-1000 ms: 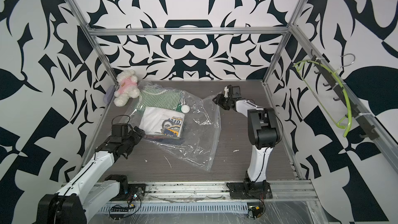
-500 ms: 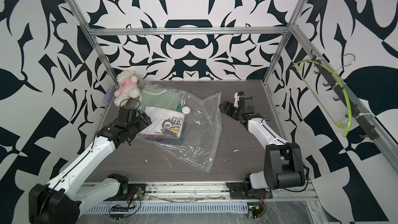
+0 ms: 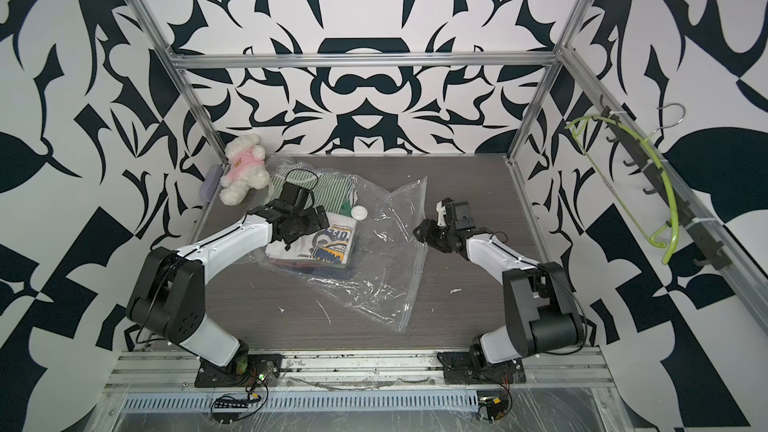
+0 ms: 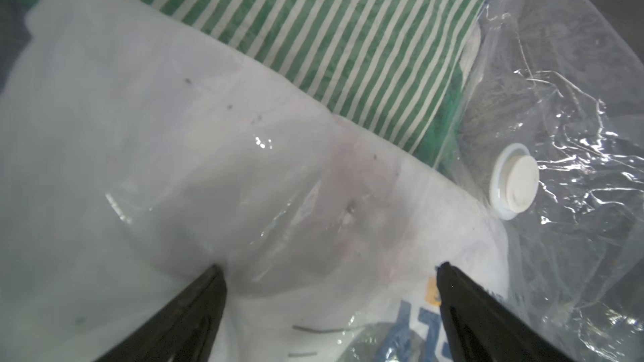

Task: Take the tank top out of the vacuum bag
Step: Adjust the vacuum bag at the center of the board.

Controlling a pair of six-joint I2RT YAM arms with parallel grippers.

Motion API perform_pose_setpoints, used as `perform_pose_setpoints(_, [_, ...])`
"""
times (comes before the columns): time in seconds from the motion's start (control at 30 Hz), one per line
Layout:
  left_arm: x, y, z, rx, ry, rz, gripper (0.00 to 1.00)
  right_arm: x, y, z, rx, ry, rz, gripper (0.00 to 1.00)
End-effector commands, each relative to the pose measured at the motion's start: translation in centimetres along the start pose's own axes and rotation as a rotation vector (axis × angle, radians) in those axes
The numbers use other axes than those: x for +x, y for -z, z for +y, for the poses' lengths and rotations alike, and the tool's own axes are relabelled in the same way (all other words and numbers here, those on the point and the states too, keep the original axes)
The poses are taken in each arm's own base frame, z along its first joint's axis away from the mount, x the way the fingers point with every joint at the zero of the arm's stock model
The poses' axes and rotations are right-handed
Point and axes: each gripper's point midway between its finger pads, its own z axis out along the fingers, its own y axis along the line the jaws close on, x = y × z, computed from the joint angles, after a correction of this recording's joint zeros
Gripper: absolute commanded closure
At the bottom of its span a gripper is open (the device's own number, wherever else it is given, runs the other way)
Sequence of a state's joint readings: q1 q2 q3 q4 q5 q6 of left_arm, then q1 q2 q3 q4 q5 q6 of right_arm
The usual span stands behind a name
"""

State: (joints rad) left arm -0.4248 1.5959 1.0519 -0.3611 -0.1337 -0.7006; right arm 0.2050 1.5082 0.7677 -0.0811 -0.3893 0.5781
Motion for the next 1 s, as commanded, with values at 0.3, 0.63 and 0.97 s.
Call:
perform_pose_setpoints(0.3, [2.3,0.1,9.1,-0.149,0.127,0.047,0.00,-1.2,-4.8,7.9,-0.079,0.174,0.020,0.93])
perform_pose_setpoints(0.63, [-1.3,4.7,2.5,-0.093,-0.057,-0.123,0.00,-1.3,0.4,7.4,-0.064,0.154,-0.100,0.27])
perform_pose_setpoints(0.97, [1.4,6.3,-12.2,0.041,-0.382,-0.162,0.00,-3.0,6.6,1.5,0.009,-0.073,-0.262,0.23])
